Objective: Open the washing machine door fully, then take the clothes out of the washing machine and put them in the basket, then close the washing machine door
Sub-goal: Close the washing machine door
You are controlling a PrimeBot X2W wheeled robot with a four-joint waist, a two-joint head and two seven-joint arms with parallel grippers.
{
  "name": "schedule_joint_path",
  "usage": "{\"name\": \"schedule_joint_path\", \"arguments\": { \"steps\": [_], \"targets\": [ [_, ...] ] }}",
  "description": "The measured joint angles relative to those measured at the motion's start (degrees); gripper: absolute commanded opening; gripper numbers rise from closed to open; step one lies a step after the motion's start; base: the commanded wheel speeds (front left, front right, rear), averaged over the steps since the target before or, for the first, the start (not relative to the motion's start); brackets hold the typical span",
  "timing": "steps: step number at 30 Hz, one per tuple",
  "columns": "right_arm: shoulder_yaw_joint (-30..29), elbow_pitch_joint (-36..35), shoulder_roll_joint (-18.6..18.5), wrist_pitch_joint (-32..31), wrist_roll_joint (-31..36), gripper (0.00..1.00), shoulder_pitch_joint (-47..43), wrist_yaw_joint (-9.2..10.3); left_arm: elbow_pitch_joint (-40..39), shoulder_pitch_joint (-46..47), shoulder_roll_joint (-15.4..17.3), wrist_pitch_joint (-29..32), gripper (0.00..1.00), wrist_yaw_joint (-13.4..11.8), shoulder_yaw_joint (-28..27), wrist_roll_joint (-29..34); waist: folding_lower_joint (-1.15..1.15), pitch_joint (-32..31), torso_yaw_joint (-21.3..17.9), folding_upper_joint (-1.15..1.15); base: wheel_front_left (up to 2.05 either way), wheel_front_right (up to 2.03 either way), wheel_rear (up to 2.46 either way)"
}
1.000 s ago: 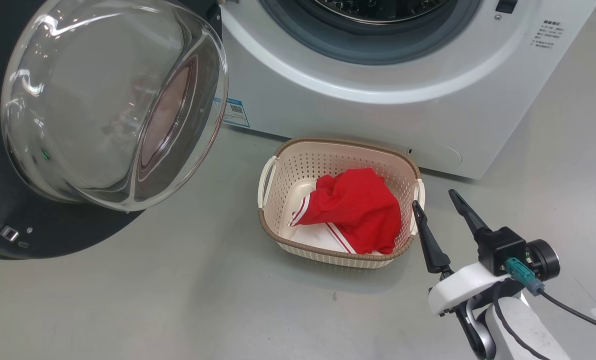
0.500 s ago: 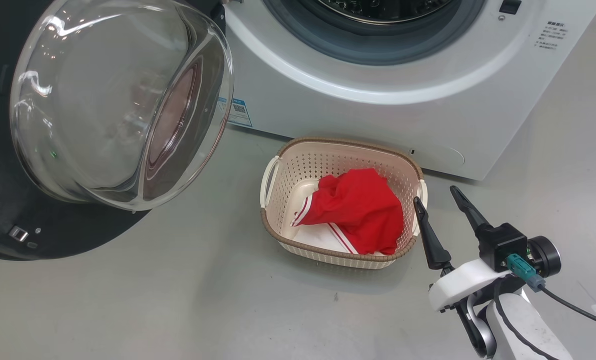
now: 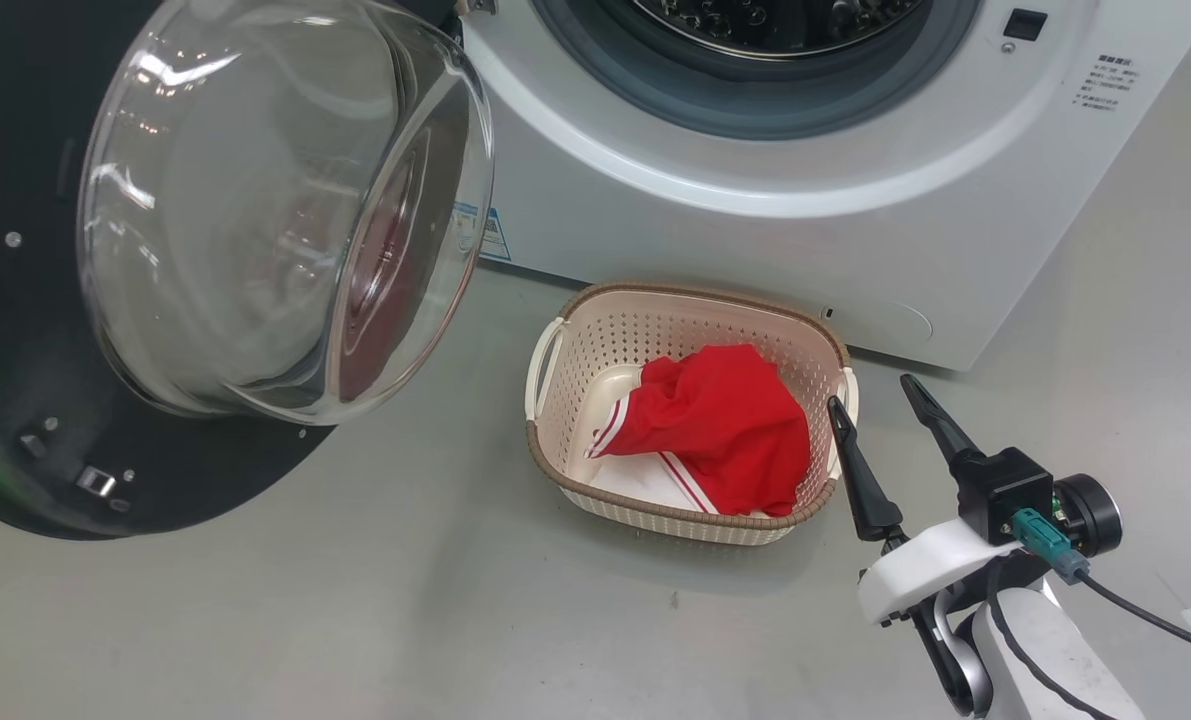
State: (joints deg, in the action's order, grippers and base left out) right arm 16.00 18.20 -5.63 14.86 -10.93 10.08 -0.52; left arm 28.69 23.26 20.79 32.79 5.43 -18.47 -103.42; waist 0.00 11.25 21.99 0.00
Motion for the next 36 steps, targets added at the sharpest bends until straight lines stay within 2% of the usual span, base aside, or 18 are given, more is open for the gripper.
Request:
{"name": "schedule_joint_path", "arguments": {
  "steps": [12, 24, 36],
  "targets": [
    [-0.02, 0.10, -0.03, 0.00, 0.00, 1.00, 0.00, 0.09, -4.54, -3.36, -0.83, 9.65, 0.00, 0.81, 2.08, -3.23, 0.00, -0.30, 0.01, 0.00, 0.00, 0.00, 0.00],
    [-0.43, 0.02, -0.02, 0.00, 0.15, 1.00, 0.01, 0.64, -10.56, -7.56, -1.90, 16.08, 0.00, 1.42, 3.74, -5.32, 0.00, -0.20, -0.78, 0.00, 0.00, 0.00, 0.00],
    [-0.34, -0.12, 0.21, 0.00, 0.14, 1.00, 0.06, 0.66, -18.66, -12.52, -2.54, 21.61, 0.00, 1.44, 6.44, -5.41, 0.00, -0.58, -3.41, 0.00, 0.00, 0.00, 0.00]
  ]
}}
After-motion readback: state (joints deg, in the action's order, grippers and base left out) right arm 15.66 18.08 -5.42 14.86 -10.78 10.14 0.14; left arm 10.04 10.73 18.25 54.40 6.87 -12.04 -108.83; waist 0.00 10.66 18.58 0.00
